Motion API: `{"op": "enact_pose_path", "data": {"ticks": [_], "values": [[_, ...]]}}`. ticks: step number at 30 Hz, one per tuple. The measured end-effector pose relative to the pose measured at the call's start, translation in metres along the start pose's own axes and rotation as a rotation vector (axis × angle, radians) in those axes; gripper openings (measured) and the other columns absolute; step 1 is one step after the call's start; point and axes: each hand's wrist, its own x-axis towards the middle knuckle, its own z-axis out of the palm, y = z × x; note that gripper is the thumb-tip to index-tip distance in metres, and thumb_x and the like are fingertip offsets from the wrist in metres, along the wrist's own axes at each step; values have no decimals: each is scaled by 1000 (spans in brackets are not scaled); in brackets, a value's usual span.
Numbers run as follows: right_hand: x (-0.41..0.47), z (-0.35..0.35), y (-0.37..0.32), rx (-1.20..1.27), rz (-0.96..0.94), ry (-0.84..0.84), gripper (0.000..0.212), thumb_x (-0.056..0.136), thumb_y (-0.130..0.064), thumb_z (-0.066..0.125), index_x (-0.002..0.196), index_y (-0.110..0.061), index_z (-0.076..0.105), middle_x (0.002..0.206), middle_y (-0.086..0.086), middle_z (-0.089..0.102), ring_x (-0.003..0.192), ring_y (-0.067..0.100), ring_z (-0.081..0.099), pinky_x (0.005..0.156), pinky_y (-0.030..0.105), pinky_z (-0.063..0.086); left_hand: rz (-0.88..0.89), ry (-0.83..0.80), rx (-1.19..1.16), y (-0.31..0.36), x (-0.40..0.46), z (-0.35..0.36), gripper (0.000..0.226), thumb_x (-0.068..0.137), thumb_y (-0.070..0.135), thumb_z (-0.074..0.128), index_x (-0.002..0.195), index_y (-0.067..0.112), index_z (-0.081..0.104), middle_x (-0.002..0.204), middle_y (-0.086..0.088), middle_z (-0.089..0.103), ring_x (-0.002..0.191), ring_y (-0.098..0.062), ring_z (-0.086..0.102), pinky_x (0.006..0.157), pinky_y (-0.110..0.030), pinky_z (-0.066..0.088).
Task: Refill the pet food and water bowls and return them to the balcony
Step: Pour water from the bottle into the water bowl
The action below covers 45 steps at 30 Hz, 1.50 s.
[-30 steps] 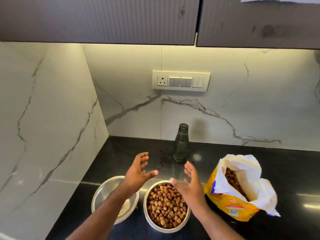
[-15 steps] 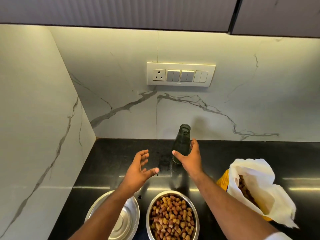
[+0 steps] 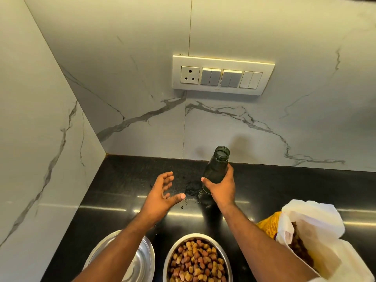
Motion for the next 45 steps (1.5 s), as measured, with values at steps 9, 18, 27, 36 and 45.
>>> {"op": "enact_pose_path", "data": {"ticks": [9, 18, 27, 36, 45], "values": [[-13, -2, -1, -96, -30, 21, 87, 69, -26, 94, 139, -30, 44, 131, -2, 63, 125, 24, 59, 107, 48, 49, 21, 24, 0, 9, -24, -12, 85, 81, 17, 84, 151, 28, 36, 157, 0, 42, 144, -18, 41, 119, -43, 37], [-69, -2, -15, -180, -188, -234, 91, 63, -32, 97, 133, -44, 41, 127, -9, 64, 118, 18, 60, 104, 51, 51, 7, 148, -12, 3, -96, -44, 85, 81, 19, 84, 150, 32, 36, 157, 2, 41, 145, -17, 39, 119, -47, 37], [-127, 10, -37, -482, -519, -482, 95, 62, -43, 94, 137, -51, 35, 129, -12, 63, 120, 17, 59, 102, 42, 49, -32, 354, -24, -36, -196, -86, 85, 74, 37, 89, 144, 40, 42, 150, 10, 49, 139, -11, 46, 115, -46, 43], [-149, 17, -48, -716, -717, -625, 95, 65, -51, 91, 143, -43, 37, 136, -11, 61, 124, 18, 60, 107, 44, 49, -205, 530, 164, -82, -265, -89, 99, 63, 35, 96, 147, 27, 43, 140, 4, 50, 125, -13, 54, 105, -34, 52], [-141, 16, -50, -967, -853, -674, 99, 67, -53, 86, 146, -41, 27, 139, -7, 57, 121, 17, 58, 101, 45, 54, -219, 439, 172, -87, -255, -71, 92, 50, 41, 96, 96, 90, 34, 103, 48, 54, 101, 21, 54, 76, -7, 39]]}}
